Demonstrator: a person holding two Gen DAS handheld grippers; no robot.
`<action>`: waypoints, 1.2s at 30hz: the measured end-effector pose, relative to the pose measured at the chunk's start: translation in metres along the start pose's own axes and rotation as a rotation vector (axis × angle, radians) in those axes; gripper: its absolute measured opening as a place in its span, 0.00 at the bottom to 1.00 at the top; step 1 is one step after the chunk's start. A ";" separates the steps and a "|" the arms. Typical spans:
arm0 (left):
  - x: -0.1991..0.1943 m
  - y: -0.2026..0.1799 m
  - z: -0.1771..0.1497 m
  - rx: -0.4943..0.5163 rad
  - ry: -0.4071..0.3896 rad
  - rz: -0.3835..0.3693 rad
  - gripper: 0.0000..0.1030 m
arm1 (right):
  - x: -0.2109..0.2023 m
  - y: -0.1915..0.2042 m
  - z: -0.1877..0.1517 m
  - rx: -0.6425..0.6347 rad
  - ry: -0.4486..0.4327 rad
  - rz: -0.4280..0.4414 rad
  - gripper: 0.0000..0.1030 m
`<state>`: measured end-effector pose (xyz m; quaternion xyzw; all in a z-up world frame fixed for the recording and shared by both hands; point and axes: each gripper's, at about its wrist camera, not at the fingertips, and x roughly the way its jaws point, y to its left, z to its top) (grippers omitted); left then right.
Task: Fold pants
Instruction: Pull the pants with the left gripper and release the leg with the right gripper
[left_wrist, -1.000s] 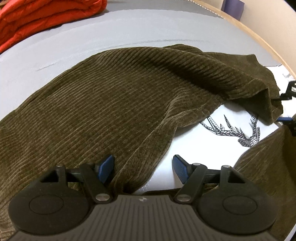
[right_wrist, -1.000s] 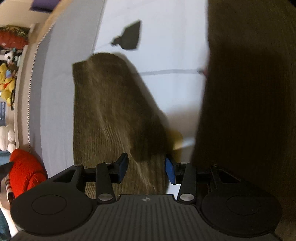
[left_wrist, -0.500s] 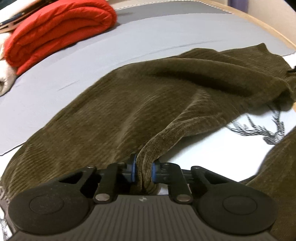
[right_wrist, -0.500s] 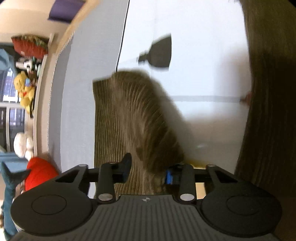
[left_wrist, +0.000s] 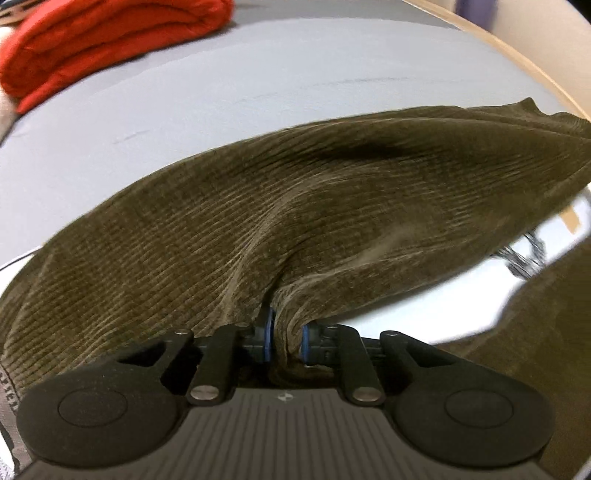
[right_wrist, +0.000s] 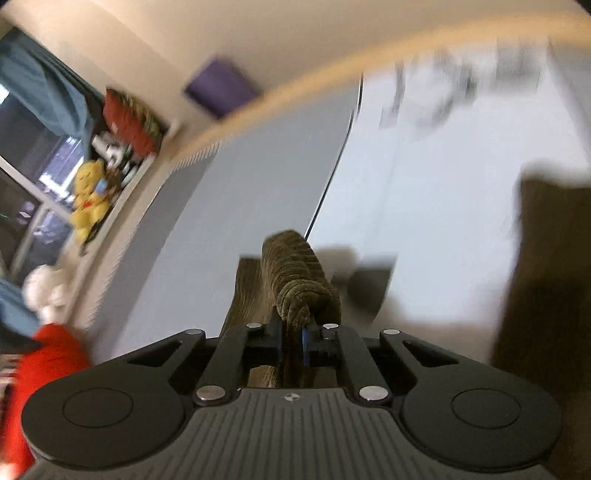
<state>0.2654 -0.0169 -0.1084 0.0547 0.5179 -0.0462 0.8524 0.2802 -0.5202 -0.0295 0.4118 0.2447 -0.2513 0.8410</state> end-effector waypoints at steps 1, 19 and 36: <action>0.001 -0.002 -0.001 0.029 0.018 -0.019 0.18 | -0.001 -0.003 0.002 -0.009 -0.016 -0.068 0.09; -0.022 0.024 -0.020 0.105 0.098 -0.174 0.16 | -0.049 0.013 0.002 -0.092 0.058 -0.107 0.38; -0.074 0.244 -0.042 -0.560 -0.108 0.103 0.61 | -0.248 0.178 -0.160 -0.832 0.045 0.631 0.43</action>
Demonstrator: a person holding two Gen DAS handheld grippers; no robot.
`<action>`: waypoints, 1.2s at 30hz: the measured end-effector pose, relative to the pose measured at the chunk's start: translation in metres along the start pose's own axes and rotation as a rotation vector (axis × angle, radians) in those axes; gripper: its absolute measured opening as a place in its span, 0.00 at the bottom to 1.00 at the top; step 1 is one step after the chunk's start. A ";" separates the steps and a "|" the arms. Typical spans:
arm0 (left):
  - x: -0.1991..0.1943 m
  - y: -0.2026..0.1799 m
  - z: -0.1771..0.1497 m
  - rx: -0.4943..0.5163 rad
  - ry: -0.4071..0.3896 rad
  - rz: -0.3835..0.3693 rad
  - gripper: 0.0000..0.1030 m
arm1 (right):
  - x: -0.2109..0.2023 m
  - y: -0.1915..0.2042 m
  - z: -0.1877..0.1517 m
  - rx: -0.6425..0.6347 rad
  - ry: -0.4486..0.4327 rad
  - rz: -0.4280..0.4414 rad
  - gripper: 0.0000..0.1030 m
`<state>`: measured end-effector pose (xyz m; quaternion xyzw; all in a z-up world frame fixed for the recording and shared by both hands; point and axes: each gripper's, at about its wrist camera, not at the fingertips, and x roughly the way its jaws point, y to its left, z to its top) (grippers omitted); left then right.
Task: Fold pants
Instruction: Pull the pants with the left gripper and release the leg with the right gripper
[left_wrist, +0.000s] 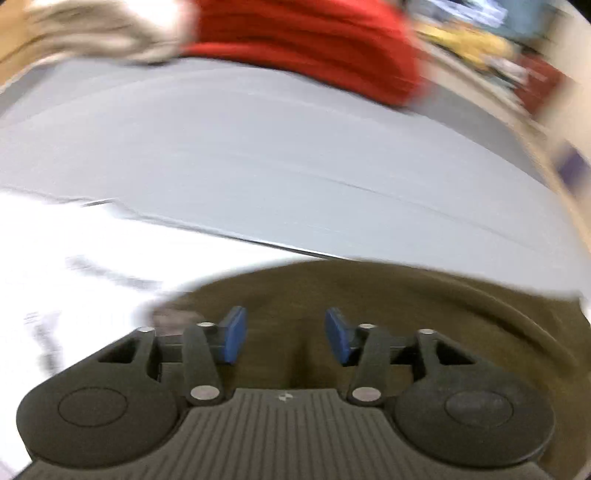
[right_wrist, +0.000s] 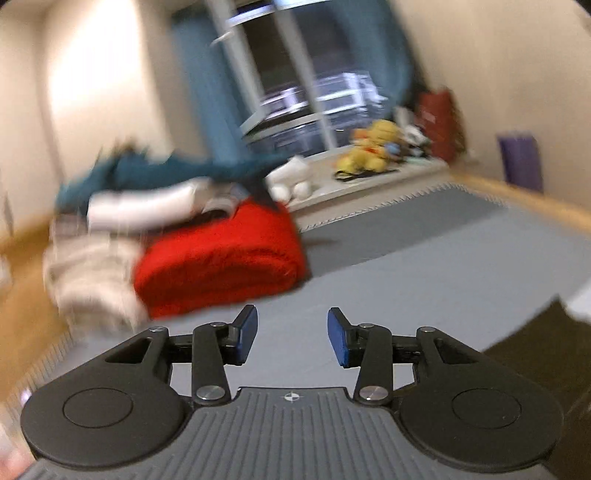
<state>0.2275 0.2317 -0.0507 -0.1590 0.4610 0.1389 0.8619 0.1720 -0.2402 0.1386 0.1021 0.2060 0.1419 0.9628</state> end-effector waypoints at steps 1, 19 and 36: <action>0.003 0.019 0.003 -0.040 0.005 0.047 0.64 | 0.008 0.003 -0.003 -0.015 0.047 -0.023 0.43; 0.045 0.042 -0.016 -0.007 0.061 0.072 0.28 | 0.082 -0.042 -0.029 0.246 0.418 -0.156 0.43; -0.002 0.036 0.006 0.033 -0.098 0.286 0.60 | 0.090 -0.041 -0.042 0.245 0.453 -0.158 0.43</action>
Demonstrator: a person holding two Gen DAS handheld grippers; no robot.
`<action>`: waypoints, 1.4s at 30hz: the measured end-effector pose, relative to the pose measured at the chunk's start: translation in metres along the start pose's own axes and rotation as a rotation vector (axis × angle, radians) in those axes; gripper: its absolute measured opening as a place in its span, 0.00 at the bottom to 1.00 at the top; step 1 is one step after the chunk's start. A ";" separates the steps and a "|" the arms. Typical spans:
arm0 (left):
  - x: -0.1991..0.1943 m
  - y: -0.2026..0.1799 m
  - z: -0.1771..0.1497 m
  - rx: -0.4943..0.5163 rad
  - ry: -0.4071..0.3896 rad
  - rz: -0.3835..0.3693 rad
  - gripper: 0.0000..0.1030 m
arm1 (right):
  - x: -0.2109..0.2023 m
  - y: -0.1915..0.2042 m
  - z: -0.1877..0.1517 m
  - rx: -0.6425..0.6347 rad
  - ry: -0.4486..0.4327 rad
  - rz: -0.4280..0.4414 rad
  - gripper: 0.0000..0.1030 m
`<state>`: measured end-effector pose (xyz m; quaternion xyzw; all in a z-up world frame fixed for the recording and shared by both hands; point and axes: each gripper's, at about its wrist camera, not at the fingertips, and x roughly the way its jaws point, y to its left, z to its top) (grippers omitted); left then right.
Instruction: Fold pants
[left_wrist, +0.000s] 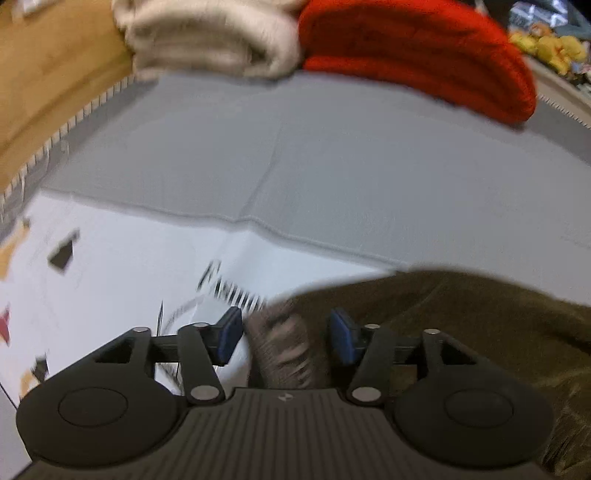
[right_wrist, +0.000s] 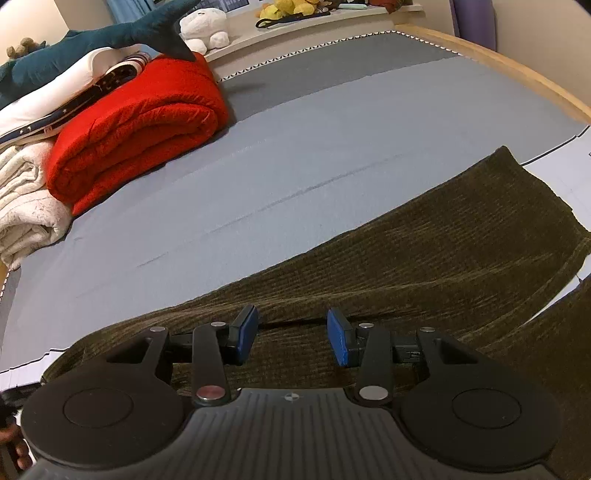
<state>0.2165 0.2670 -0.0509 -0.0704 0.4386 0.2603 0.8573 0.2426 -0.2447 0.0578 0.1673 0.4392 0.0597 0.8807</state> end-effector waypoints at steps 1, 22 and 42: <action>-0.005 -0.005 0.002 0.008 -0.023 0.001 0.60 | 0.001 0.000 0.001 0.003 0.003 -0.002 0.43; -0.011 -0.068 -0.001 -0.002 -0.005 -0.188 0.60 | 0.147 -0.055 0.039 -0.251 0.059 -0.102 0.42; -0.002 -0.062 0.000 0.037 0.011 -0.175 0.60 | 0.215 -0.055 0.044 -0.393 -0.164 -0.264 0.38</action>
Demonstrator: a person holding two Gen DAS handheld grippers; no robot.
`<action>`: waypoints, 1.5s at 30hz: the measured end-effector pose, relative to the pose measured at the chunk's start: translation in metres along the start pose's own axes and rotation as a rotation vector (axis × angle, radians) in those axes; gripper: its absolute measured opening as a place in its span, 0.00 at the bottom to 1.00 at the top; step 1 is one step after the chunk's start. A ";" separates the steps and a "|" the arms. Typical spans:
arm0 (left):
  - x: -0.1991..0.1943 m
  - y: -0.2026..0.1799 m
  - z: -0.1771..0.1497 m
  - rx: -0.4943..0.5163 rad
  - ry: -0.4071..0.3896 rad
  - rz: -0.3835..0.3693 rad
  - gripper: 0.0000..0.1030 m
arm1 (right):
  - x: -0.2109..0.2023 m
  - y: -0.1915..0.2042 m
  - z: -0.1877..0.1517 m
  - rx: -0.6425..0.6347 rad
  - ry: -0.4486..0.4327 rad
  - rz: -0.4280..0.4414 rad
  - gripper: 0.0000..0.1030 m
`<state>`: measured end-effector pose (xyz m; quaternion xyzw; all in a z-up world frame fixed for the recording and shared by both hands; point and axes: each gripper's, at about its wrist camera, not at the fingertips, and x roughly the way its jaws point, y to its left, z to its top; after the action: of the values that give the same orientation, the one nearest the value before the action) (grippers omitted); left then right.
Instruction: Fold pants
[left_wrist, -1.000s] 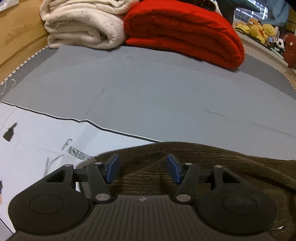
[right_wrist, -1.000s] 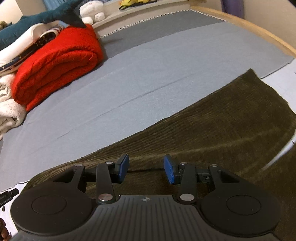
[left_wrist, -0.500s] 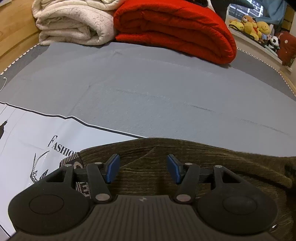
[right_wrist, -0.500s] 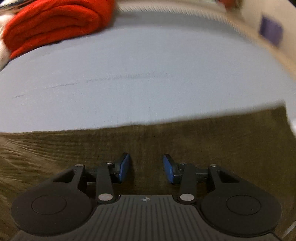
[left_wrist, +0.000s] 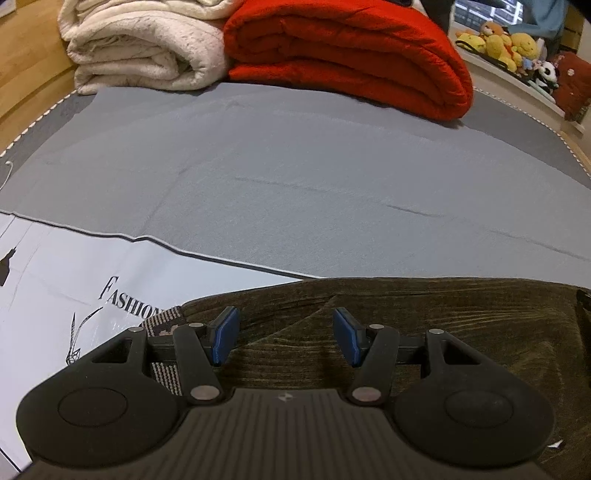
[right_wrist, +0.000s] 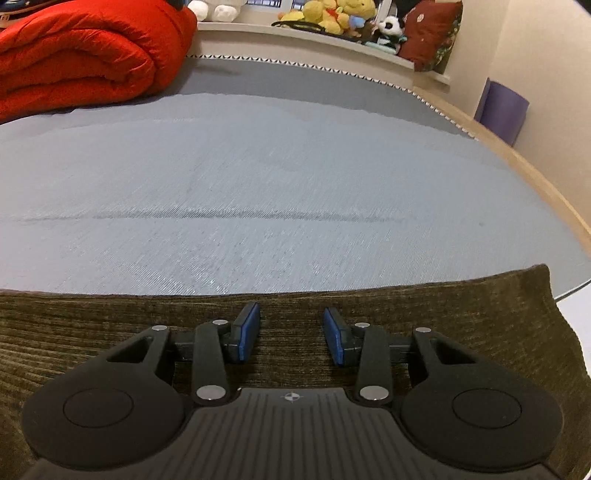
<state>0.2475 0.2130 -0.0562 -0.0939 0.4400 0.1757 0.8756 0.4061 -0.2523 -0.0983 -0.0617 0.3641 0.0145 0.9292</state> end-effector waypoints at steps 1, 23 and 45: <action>-0.002 -0.001 0.001 0.008 0.000 -0.010 0.60 | 0.002 -0.005 0.000 0.005 -0.001 0.001 0.40; -0.013 0.033 -0.121 0.323 0.386 -0.135 0.37 | -0.356 -0.136 -0.086 0.283 -0.175 0.206 0.56; -0.093 0.111 -0.198 0.138 0.285 -0.092 0.73 | -0.378 -0.157 -0.184 0.352 0.001 0.192 0.55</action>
<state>0.0069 0.2315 -0.1006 -0.0776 0.5659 0.0899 0.8159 0.0152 -0.4245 0.0408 0.1369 0.3659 0.0392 0.9197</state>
